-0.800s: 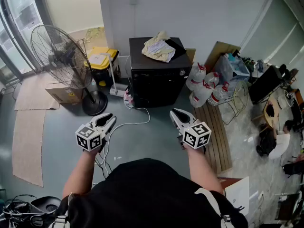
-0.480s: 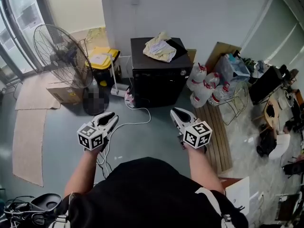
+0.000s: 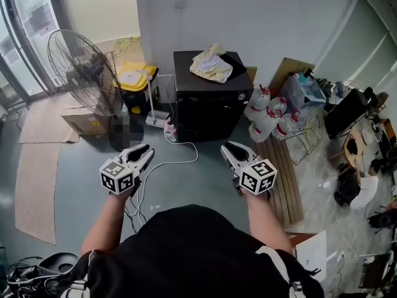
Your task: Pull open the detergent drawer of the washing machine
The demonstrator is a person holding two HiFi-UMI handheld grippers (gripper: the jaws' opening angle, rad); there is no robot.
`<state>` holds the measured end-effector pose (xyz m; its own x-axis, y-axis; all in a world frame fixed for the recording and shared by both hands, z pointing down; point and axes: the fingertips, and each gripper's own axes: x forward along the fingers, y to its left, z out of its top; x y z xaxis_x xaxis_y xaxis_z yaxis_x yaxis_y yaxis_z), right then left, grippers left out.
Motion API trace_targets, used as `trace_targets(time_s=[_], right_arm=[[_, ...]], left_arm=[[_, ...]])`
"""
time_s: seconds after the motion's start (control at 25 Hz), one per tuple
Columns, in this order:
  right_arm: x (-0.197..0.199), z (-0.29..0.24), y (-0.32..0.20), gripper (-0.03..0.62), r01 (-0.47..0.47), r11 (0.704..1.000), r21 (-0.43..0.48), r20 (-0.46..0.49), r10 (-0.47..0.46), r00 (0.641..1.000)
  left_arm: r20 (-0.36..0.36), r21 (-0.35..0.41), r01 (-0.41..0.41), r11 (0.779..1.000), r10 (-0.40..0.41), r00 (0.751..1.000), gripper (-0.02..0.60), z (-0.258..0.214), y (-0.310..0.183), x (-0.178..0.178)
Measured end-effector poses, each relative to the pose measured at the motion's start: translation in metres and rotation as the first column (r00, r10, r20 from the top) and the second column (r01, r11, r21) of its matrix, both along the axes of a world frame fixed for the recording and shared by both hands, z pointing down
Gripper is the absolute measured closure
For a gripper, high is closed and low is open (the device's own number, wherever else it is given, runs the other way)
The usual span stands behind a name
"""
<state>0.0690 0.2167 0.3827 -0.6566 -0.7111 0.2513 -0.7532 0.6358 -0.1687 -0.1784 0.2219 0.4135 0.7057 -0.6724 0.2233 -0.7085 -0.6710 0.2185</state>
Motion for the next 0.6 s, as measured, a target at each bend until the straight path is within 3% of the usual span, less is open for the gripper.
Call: trace_targets(time_s=[0.24, 0.6], right_arm=[[-0.025, 0.002, 0.009, 0.443, 0.048, 0.999, 0.0, -0.007, -0.048, 0.999], [-0.037, -0.002, 0.013, 0.364, 0.037, 0.999, 0.006, 0.001, -0.037, 0.999]], left_arm=[[0.004, -0.005, -0.02, 1.0, 0.02, 1.0, 0.445, 0.002, 0.004, -0.008], [-0.004, -0.021, -0.016, 1.0, 0.016, 1.0, 0.377, 0.006, -0.001, -0.024]])
